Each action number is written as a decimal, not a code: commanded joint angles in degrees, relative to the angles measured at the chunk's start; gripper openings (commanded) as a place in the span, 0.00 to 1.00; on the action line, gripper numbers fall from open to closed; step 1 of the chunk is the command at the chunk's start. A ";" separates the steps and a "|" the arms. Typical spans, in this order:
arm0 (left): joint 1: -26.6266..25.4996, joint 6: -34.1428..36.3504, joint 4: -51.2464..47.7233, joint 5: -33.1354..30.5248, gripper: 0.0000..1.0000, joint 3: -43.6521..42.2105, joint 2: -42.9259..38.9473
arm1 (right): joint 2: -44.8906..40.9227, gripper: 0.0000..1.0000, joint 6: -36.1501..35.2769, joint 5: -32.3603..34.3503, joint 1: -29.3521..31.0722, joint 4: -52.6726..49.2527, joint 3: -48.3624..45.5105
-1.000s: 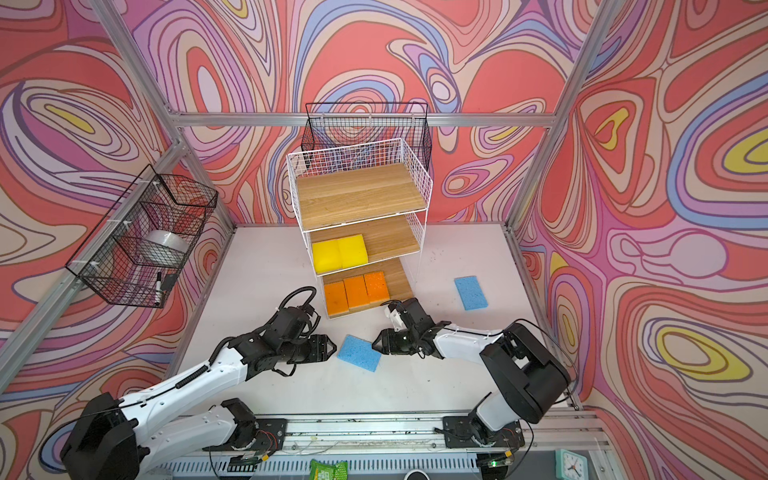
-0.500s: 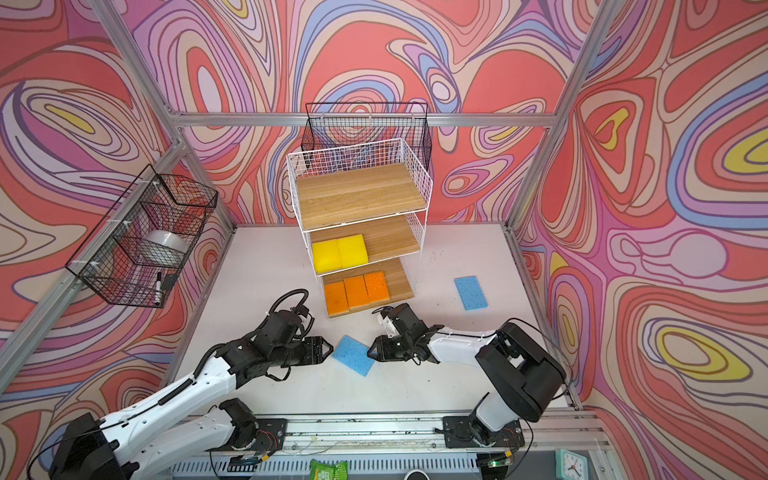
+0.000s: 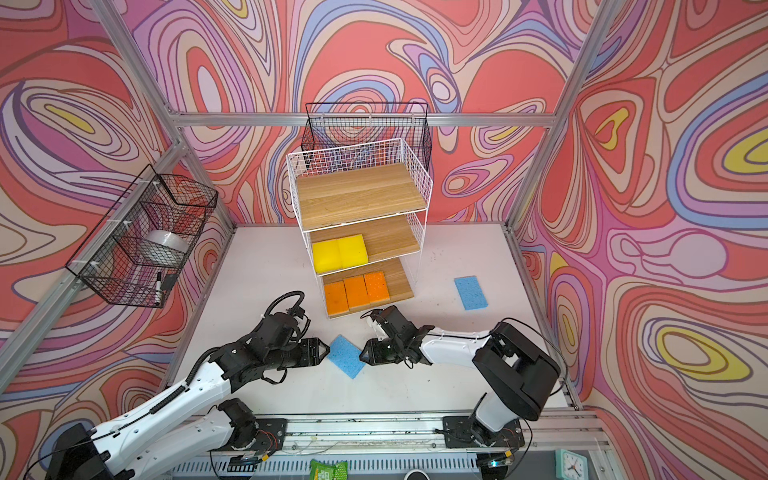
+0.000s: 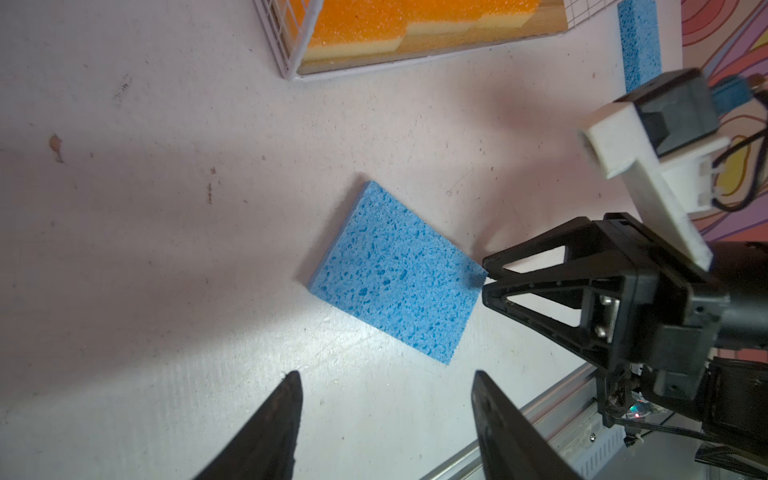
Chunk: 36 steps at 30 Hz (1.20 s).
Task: Place and organize the cleaning sponges onto the shelf
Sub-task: 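Move the right gripper down to the blue sponge while the left gripper hovers, then close the right gripper on the blue sponge's edge nearest it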
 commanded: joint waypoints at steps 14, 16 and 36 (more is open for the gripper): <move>0.29 0.53 -1.99 -1.35 0.66 0.26 1.62 | 4.12 0.39 -2.67 3.46 1.52 -4.41 4.34; 0.29 0.67 -2.12 -1.50 0.66 0.37 1.63 | 4.24 0.36 -2.81 3.53 1.71 -4.48 4.58; 1.44 2.68 -9.57 -3.96 0.66 4.33 -2.19 | -6.60 0.00 -2.68 6.90 1.71 -8.19 2.88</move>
